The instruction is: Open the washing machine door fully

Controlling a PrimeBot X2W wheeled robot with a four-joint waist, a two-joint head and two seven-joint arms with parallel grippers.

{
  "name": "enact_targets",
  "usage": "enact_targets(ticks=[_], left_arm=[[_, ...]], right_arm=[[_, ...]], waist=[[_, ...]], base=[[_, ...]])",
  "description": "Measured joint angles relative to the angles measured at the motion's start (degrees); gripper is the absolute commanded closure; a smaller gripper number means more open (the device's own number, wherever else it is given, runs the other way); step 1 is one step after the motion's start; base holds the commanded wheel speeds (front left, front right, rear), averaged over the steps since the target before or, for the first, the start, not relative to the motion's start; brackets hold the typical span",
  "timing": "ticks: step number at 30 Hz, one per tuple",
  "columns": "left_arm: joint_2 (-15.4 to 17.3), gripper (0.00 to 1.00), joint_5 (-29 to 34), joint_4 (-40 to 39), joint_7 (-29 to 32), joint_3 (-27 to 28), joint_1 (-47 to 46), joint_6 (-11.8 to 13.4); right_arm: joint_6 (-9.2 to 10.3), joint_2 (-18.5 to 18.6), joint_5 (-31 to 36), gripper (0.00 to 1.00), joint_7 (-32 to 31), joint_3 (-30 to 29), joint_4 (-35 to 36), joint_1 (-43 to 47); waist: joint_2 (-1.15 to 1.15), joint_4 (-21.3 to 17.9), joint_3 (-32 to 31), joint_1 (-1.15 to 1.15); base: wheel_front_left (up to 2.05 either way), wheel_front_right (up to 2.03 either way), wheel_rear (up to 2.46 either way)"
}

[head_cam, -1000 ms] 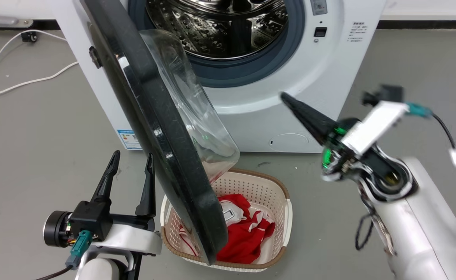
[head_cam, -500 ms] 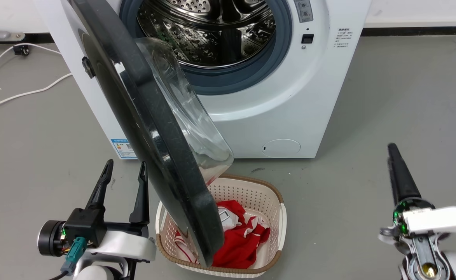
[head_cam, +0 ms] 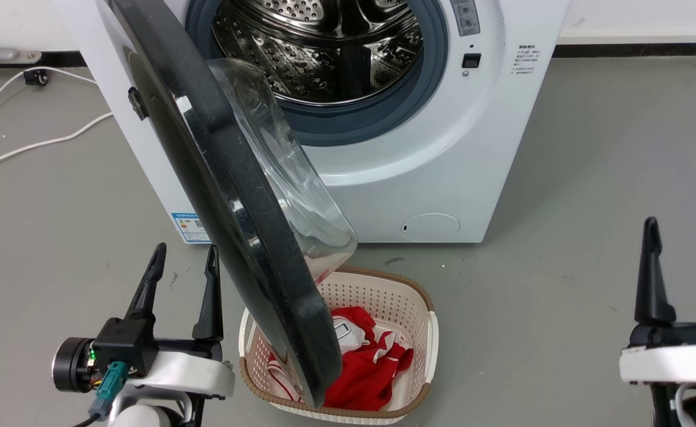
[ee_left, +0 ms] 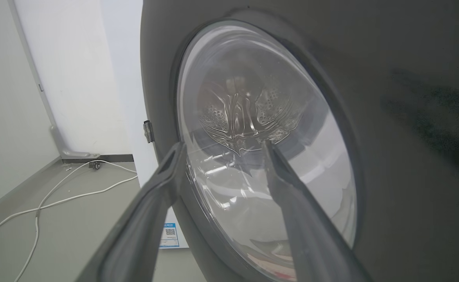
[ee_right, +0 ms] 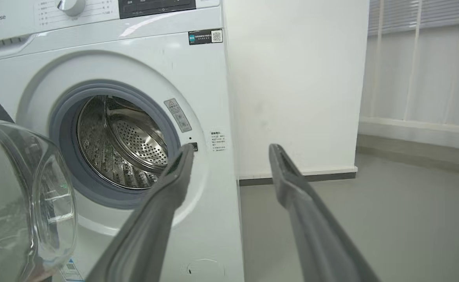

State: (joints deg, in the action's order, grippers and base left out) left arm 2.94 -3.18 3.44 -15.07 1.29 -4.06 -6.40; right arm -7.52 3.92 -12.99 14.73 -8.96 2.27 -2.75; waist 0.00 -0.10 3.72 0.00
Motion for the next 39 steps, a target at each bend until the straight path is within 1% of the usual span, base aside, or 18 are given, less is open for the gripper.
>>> enact_targets(ticks=[1,2,4,5,8,12,15,26,27,28,35,39], left_arm=[[0.0,0.00,0.0,0.0,0.0,0.1,0.0,0.0],[0.0,0.00,0.0,0.0,0.0,0.1,0.0,0.0],[0.0,0.00,0.0,-0.1,0.0,0.2,0.0,0.0],[0.0,0.00,0.0,-0.1,0.0,0.2,0.0,0.0],[0.0,0.00,0.1,-0.3,0.0,0.4,0.0,0.0],[0.0,0.00,0.4,-0.3,0.0,0.5,0.0,0.0],[0.0,0.00,0.4,-0.3,0.0,0.5,0.0,0.0],[0.0,0.00,0.5,0.1,0.0,0.4,0.0,-0.2],[0.0,0.64,0.5,0.1,0.0,0.4,0.0,-0.2],[0.0,1.00,0.4,0.1,0.0,0.3,0.0,-0.2],[0.0,1.00,0.0,-0.5,0.0,0.5,0.0,-0.2],[0.0,1.00,-0.2,-4.8,0.0,1.3,-1.0,-0.1]], right_arm=[[0.01,-0.3,4.0,0.00,-0.2,0.0,1.4,0.6],[0.01,-0.5,6.5,0.00,-0.8,0.1,2.6,1.2],[0.01,-0.8,10.9,0.00,-1.3,0.5,4.9,2.5],[0.01,-0.8,11.9,0.00,-1.7,1.1,5.8,3.1],[0.01,-0.9,10.7,0.00,-2.2,2.8,6.7,5.4],[0.01,-0.9,8.2,0.00,-2.2,3.5,4.9,7.6],[0.01,-0.9,7.0,0.00,-1.6,3.6,3.4,7.8],[0.01,-1.0,6.4,0.00,-0.8,3.9,1.4,7.2],[0.01,-1.0,6.3,0.00,-0.8,3.9,1.3,7.1],[0.01,-1.0,6.3,0.00,-0.6,3.9,1.3,6.9],[0.01,-1.0,6.0,0.00,-0.6,4.1,0.8,6.6],[0.01,-1.0,5.7,0.00,-0.4,4.4,0.4,6.4]], waist=[[0.00,0.0,0.0,0.00],[0.00,0.0,-0.1,0.00],[0.00,0.0,-0.2,0.00],[0.00,0.0,-0.2,0.00],[0.00,0.0,-0.3,0.00],[0.00,-0.1,-0.4,0.00],[0.00,-0.3,-0.4,0.00],[0.00,-0.4,-0.4,0.00],[0.00,-0.3,-0.3,0.00],[0.00,-0.3,-0.3,0.00],[0.00,-0.3,-0.1,0.00],[0.00,-0.2,0.2,0.00]], base=[[0.00,0.00,0.00],[0.00,0.00,0.00],[0.00,0.00,0.00],[0.00,0.00,0.00],[0.00,0.00,0.00],[0.00,0.00,0.00],[0.00,0.00,0.00],[0.00,0.00,0.00],[0.00,0.00,0.00],[0.00,0.00,0.00],[0.00,0.00,0.00],[0.00,0.00,0.00]])
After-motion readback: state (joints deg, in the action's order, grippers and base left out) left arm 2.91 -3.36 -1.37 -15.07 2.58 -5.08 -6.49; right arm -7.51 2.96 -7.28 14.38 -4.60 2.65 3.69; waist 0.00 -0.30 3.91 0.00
